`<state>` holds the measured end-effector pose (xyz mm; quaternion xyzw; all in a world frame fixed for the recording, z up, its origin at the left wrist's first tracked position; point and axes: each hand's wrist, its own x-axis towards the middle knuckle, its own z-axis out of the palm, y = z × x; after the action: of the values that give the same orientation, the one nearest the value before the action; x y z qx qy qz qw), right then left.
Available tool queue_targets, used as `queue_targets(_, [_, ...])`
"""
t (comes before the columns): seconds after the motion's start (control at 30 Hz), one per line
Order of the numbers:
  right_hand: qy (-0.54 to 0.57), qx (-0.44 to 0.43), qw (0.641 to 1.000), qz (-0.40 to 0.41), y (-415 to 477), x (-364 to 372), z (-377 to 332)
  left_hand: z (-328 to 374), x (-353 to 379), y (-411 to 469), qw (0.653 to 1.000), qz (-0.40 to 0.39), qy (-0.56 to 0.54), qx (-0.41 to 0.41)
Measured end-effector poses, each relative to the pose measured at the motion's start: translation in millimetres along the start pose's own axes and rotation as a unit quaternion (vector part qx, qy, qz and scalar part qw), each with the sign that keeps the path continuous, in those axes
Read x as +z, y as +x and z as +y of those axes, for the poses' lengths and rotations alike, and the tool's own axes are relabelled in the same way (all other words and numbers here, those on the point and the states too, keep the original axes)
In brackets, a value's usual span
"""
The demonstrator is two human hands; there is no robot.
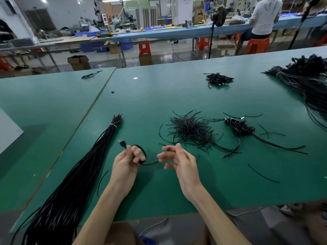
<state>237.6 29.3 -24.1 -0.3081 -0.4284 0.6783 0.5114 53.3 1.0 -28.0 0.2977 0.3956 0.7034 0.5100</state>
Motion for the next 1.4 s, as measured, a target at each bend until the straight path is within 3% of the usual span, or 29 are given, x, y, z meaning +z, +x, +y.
queue_targets(0.1, [-0.033, -0.013, 0.999, -0.009, -1, -1, 1, 11, -10, 8, 0.983, 0.054, -0.173, -0.02])
queue_targets(0.17, [-0.038, -0.021, 0.999, 0.007, -2, 1, 2, 13, -14, 10, 0.975, 0.08, -0.205, -0.02])
queue_targets(0.23, [-0.059, -0.05, 0.996, 0.048, -4, 3, 3, 11, -13, 9, 0.978, 0.08, -0.191, -0.01])
queue_targets(0.33, [-0.2, -0.166, 0.962, 0.084, -9, 6, 5, 4, -6, 6, 0.994, 0.069, -0.076, 0.023])
queue_targets(0.4, [-0.312, -0.232, 0.921, 0.026, -14, 14, 8, 0, -1, 5, 0.998, 0.041, 0.004, 0.039])
queue_targets(0.5, [-0.44, -0.263, 0.857, -0.047, -18, 23, 13, -5, 6, 0, 0.996, -0.039, 0.081, 0.023])
queue_targets(0.63, [-0.455, -0.269, 0.847, -0.045, -17, 21, 12, -3, 6, -2, 0.996, -0.064, 0.062, 0.009])
queue_targets(0.73, [-0.506, -0.26, 0.82, -0.068, -17, 21, 14, -2, 2, -2, 0.997, -0.074, 0.003, -0.013])
queue_targets(0.93, [-0.482, -0.22, 0.844, -0.079, -14, 21, 17, 1, -4, -2, 0.993, -0.085, -0.053, -0.061])
queue_targets(1.1, [-0.411, -0.127, 0.898, -0.089, -13, 21, 15, 0, -1, -4, 0.986, -0.111, -0.064, -0.103])
queue_targets(1.2, [-0.424, -0.141, 0.887, -0.115, -15, 21, 15, 0, 1, -5, 0.985, -0.126, -0.044, -0.11])
queue_targets(1.4, [-0.436, -0.16, 0.882, -0.08, -13, 18, 18, 0, 4, -8, 0.99, -0.121, -0.005, -0.074])
